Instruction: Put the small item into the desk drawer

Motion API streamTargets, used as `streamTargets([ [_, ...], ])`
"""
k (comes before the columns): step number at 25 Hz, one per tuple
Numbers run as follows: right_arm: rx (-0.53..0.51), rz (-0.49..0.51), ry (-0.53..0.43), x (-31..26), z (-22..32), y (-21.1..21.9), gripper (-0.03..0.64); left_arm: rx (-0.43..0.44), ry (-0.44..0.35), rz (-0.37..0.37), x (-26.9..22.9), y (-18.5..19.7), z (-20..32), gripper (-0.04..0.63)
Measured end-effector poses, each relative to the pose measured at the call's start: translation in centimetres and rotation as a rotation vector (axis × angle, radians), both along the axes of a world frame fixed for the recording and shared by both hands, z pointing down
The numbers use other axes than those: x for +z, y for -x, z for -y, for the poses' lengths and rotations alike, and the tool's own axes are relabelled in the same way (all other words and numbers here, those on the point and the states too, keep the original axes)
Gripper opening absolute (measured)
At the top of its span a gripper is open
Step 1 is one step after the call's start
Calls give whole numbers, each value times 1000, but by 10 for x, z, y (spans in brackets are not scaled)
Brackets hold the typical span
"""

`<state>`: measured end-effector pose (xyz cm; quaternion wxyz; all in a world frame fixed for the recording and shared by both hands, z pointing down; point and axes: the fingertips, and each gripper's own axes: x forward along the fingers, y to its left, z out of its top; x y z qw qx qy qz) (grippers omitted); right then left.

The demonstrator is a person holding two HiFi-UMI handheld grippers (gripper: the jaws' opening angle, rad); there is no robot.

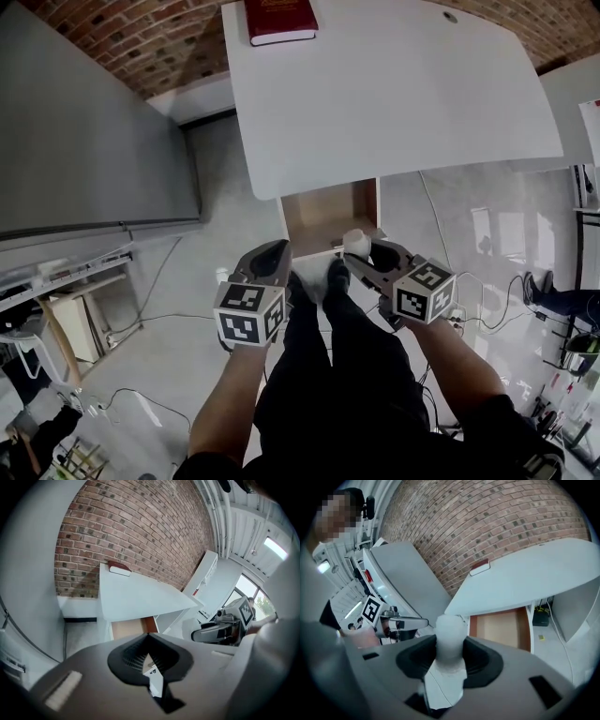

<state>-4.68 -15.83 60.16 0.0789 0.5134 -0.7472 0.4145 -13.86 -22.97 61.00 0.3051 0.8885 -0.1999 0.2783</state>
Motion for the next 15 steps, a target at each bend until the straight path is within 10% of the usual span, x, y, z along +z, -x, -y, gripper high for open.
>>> streamTargets([
  [15, -10, -18, 59, 80, -31, -20, 163, -43, 72, 82, 73, -19, -26, 11],
])
